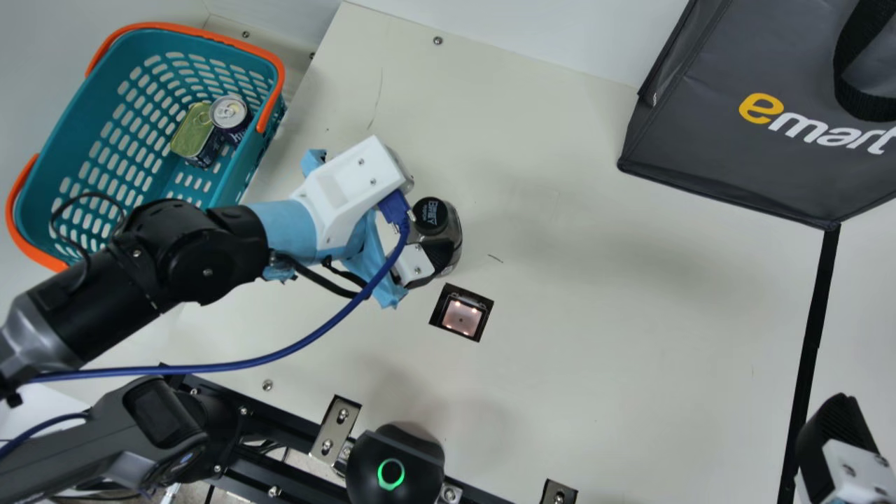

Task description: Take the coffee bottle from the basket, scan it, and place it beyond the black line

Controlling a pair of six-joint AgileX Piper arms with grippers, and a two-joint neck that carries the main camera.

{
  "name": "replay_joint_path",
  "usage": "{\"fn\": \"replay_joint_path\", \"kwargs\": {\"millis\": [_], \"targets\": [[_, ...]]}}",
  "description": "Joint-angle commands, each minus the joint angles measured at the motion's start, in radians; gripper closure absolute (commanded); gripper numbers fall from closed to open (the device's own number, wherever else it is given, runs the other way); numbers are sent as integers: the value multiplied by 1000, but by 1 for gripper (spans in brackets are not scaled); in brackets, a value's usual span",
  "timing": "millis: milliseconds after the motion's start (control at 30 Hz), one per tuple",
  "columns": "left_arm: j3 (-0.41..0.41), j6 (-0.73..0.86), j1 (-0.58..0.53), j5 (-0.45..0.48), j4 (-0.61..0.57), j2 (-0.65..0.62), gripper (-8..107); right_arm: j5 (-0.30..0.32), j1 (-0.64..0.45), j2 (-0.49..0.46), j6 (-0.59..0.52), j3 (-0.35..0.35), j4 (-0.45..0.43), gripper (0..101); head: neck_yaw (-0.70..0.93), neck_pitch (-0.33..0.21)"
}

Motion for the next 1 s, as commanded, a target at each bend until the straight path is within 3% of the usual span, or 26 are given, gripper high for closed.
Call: {"fn": "replay_joint_path", "kwargs": {"millis": [0,633,967], "targets": [[-4,-8,2,1,7,-4,9,0,0,0,0,0,0,10,2,-26],[-25,-170,68,25,143,-79,9,-1,0,0,0,0,0,10,2,-26],[-8,-228,115,-22,177,-145,9,-1,0,0,0,0,0,10,2,-26]]}}
